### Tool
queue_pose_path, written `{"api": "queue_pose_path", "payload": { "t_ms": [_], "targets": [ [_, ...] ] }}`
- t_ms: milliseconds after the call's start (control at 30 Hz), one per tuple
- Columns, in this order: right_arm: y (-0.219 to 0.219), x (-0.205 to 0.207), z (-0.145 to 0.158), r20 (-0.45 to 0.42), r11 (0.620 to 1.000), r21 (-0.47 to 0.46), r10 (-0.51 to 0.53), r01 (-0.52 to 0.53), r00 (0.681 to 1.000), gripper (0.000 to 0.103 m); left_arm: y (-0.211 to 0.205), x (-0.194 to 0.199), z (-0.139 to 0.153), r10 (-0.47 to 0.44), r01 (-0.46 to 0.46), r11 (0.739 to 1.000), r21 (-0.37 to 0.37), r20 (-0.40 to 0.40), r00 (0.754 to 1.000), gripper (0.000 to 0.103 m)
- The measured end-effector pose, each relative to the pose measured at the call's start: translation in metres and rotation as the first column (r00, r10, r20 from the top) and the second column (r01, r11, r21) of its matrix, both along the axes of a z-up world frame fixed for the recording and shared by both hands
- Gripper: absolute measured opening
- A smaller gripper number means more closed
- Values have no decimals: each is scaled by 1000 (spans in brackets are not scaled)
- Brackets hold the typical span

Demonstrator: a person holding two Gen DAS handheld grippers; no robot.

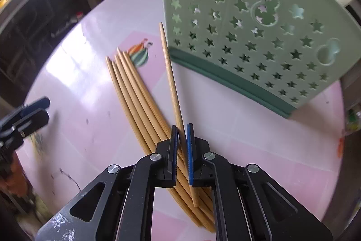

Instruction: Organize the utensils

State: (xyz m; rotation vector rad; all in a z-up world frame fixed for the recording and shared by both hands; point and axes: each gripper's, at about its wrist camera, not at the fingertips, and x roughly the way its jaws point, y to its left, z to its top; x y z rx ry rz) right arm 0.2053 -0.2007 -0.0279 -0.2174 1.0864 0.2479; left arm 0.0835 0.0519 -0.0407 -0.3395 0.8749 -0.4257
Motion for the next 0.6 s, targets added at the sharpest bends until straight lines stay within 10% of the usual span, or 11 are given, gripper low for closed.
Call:
{"api": "queue_pose_path", "payload": {
  "t_ms": [333,600],
  "targets": [
    [-18,-36,-3,-18,981,-180,70,-72,997,5,-35,-26,-8,-246,247,961,-127,24,969,49],
    [-7,-45,-8,-115,994,-93,44,-55,992,4,-39,-18,-18,-303,297,937,-183,-5,953,29]
  ]
}}
